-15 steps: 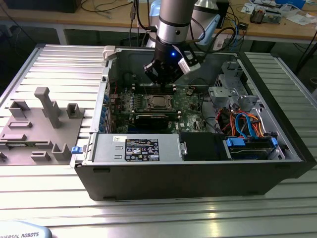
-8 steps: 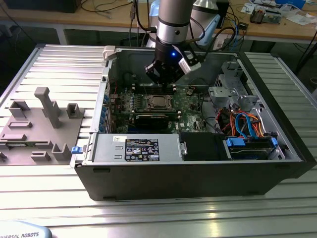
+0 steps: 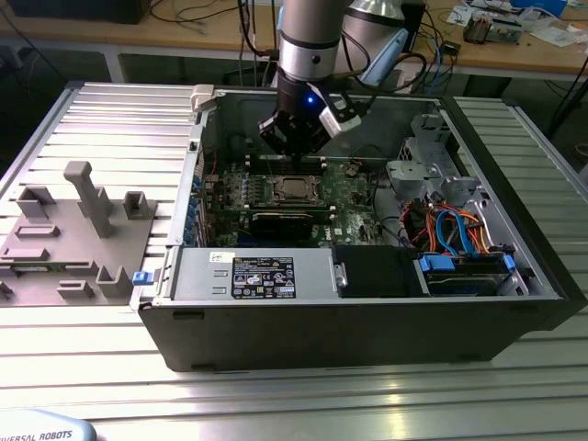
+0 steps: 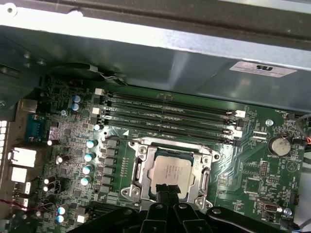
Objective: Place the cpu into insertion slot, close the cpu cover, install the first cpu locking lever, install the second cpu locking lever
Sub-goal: 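Install the first cpu locking lever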
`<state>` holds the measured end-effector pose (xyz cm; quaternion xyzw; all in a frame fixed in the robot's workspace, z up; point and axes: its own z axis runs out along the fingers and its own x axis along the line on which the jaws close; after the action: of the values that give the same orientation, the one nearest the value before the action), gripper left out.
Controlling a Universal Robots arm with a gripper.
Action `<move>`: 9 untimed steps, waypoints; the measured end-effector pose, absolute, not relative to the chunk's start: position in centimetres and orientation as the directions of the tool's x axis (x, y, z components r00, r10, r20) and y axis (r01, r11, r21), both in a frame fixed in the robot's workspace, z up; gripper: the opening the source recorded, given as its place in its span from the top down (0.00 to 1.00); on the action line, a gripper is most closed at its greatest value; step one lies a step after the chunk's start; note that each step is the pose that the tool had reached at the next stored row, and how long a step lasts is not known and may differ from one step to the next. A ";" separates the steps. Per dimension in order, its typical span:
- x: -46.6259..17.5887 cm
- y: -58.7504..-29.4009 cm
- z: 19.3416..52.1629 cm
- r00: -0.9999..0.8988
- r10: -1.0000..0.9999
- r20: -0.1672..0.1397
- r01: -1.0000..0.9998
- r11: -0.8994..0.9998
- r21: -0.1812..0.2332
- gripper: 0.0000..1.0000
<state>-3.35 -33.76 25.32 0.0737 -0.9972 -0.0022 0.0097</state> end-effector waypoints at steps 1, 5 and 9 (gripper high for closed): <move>-3.4 -33.8 25.3 -0.990 -0.143 0.019 -0.142 0.990 0.006 0.89; -3.8 -33.7 25.3 -0.991 -0.130 0.018 -0.130 0.992 0.006 0.89; -3.8 -33.7 25.4 -0.992 -0.127 0.018 -0.127 0.992 0.006 0.89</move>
<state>-3.79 -33.73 25.44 0.0636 -0.9979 -0.0023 0.0091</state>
